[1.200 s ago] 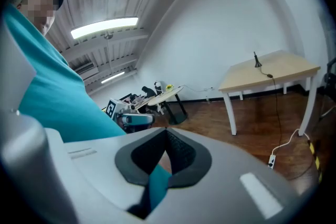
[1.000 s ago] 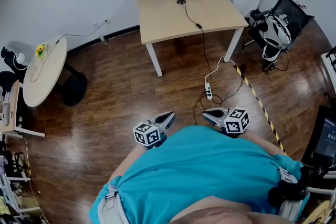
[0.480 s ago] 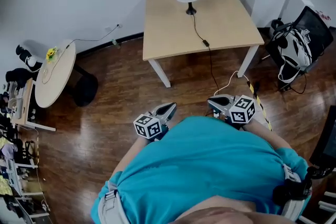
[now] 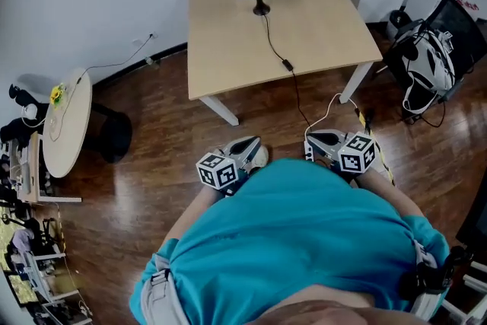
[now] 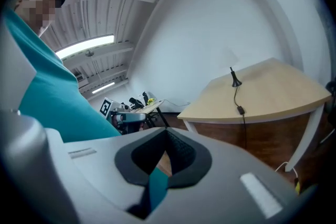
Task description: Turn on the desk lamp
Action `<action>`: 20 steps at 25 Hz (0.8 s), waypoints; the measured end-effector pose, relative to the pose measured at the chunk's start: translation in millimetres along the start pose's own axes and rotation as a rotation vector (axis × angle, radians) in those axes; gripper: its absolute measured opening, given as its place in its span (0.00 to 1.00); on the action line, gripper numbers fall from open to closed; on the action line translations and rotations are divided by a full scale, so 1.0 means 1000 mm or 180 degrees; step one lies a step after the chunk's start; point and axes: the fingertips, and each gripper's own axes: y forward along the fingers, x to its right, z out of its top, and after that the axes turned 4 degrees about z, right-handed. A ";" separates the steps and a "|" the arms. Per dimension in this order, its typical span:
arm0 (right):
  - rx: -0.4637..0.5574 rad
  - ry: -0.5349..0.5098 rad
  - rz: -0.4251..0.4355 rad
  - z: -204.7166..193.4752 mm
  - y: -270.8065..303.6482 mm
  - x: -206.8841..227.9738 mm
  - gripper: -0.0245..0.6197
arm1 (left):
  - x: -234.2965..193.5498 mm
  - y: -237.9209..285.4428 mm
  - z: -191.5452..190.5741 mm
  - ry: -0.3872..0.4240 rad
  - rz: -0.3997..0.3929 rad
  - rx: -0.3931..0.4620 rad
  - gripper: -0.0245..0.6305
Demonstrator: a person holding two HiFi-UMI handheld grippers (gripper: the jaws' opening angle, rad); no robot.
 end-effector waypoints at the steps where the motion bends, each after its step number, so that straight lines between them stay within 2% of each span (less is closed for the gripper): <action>1: -0.0014 -0.0008 -0.0066 0.010 0.010 0.010 0.04 | -0.014 0.010 0.016 0.0002 -0.0075 -0.0008 0.04; 3: -0.0005 -0.0024 -0.0257 0.041 0.032 0.033 0.04 | -0.051 0.032 0.056 -0.0051 -0.0213 0.0012 0.04; 6: 0.0155 0.0022 -0.0743 0.110 0.056 0.078 0.04 | -0.106 0.076 0.124 -0.0197 -0.0482 -0.0050 0.04; 7: 0.0216 0.0048 -0.0902 0.132 0.063 0.089 0.04 | -0.120 0.090 0.146 -0.0158 -0.0591 -0.0114 0.04; 9: 0.0261 0.0061 -0.1120 0.169 0.084 0.105 0.04 | -0.144 0.113 0.186 0.0108 -0.0791 -0.0243 0.04; 11: 0.0280 0.0130 -0.1292 0.196 0.104 0.125 0.04 | -0.174 0.137 0.211 0.0292 -0.0909 -0.0401 0.04; 16: 0.0365 0.0333 -0.1679 0.264 0.138 0.201 0.04 | -0.257 0.247 0.243 0.0466 -0.0907 -0.0963 0.04; 20: 0.0472 0.0598 -0.1925 0.283 0.108 0.268 0.04 | -0.276 0.353 0.215 0.0882 -0.0925 -0.1535 0.04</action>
